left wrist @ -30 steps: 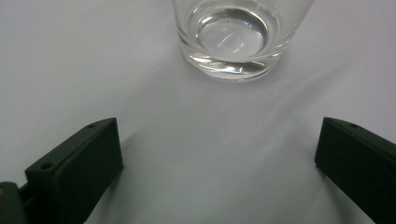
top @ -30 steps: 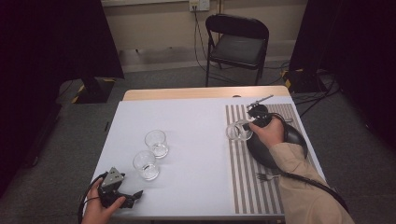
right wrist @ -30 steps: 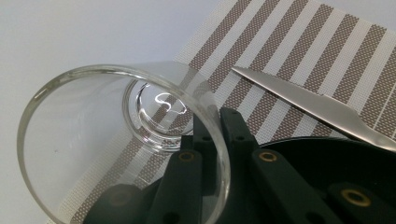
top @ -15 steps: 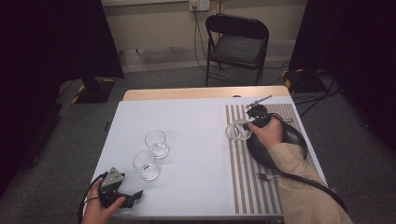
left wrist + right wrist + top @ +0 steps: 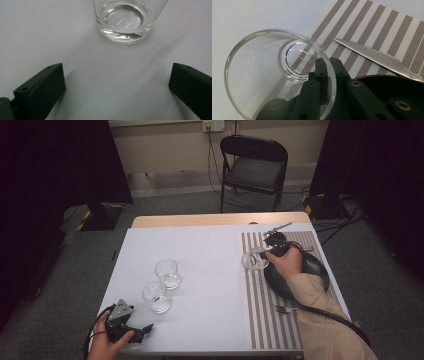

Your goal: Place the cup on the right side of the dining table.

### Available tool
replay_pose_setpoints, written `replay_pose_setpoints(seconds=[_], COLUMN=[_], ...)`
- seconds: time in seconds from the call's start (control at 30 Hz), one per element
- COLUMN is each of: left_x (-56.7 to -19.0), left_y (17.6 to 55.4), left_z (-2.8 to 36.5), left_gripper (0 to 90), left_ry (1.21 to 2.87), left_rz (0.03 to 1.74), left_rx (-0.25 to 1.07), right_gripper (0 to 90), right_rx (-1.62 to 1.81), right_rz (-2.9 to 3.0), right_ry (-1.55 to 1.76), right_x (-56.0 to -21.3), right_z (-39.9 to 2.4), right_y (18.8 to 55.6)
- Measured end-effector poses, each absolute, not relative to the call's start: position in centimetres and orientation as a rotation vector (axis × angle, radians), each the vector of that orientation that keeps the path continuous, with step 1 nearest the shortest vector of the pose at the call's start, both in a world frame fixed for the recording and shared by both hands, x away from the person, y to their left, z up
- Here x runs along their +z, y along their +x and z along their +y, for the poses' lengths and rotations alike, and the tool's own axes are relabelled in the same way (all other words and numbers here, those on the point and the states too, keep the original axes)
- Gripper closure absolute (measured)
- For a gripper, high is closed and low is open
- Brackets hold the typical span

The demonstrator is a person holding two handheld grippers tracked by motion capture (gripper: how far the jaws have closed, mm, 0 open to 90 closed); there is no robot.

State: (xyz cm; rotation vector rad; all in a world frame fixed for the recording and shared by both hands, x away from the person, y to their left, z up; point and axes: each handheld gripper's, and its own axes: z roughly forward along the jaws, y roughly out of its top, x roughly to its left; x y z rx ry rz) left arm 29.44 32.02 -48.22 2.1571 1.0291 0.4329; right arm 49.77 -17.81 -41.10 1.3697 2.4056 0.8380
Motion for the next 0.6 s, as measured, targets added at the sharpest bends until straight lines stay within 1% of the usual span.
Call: replay_pose_setpoints(seconds=[0.6], left_x=[-48.22], left_y=[29.44], left_z=[32.02], left_gripper=[0.0], left_ry=[2.157], left_rz=[1.03], left_rx=[0.433], right_gripper=[85.8], right_rx=[0.827], right_rz=[2.351], right_ry=[1.428], right_x=[-41.02], right_z=[-18.56], right_y=[49.68])
